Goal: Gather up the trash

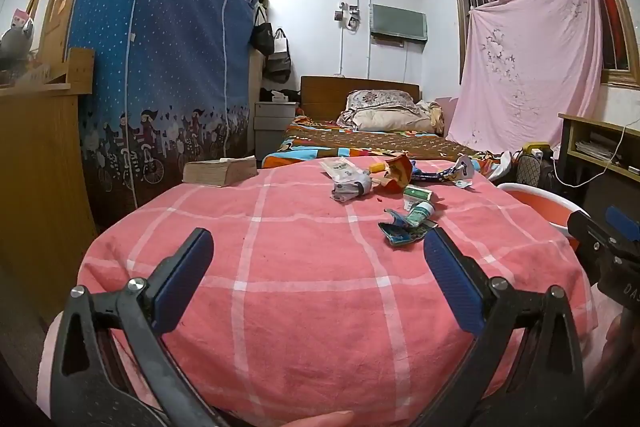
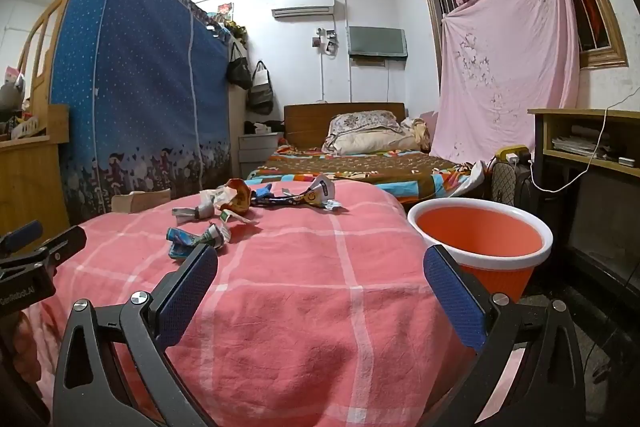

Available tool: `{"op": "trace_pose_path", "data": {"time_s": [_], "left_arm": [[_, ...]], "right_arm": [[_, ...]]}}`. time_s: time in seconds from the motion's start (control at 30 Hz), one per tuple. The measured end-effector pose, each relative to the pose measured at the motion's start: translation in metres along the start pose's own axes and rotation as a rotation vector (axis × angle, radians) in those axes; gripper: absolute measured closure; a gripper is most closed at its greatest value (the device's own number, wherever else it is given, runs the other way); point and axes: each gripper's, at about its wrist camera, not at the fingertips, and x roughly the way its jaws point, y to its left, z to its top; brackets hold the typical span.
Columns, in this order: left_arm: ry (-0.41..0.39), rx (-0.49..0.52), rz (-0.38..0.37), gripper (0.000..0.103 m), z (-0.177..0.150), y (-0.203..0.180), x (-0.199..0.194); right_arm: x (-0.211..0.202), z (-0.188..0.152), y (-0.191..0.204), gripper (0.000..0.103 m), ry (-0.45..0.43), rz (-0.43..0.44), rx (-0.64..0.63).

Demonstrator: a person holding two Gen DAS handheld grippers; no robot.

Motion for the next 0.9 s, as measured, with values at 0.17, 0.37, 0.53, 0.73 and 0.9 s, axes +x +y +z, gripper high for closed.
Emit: {"op": "trace_pose_path", "data": {"time_s": [0.17, 0.37, 0.53, 0.73, 0.9], "left_arm": [[0.000, 0.001, 0.000, 0.012, 0.0012, -0.0017, -0.0014], [-0.001, 0.002, -0.001, 0.012, 0.0009, -0.0016, -0.0014], [-0.001, 0.002, -0.001, 0.012, 0.0011, -0.0018, -0.0014], [-0.002, 0.002, 0.000, 0.012, 0.0010, -0.0020, -0.0015], [-0.001, 0.003, 0.000, 0.012, 0.0010, -0.0022, -0.0014]], "right_arm": [[0.0000, 0.0003, -0.0004, 0.000, 0.000, 0.000, 0.001], [0.0005, 0.0002, -0.0005, 0.000, 0.001, 0.001, 0.002], [-0.0003, 0.0003, -0.0009, 0.000, 0.001, 0.001, 0.003], [-0.0003, 0.0003, -0.0009, 0.000, 0.002, 0.001, 0.004], [-0.0003, 0.0002, -0.0009, 0.000, 0.002, 0.001, 0.005]]}}
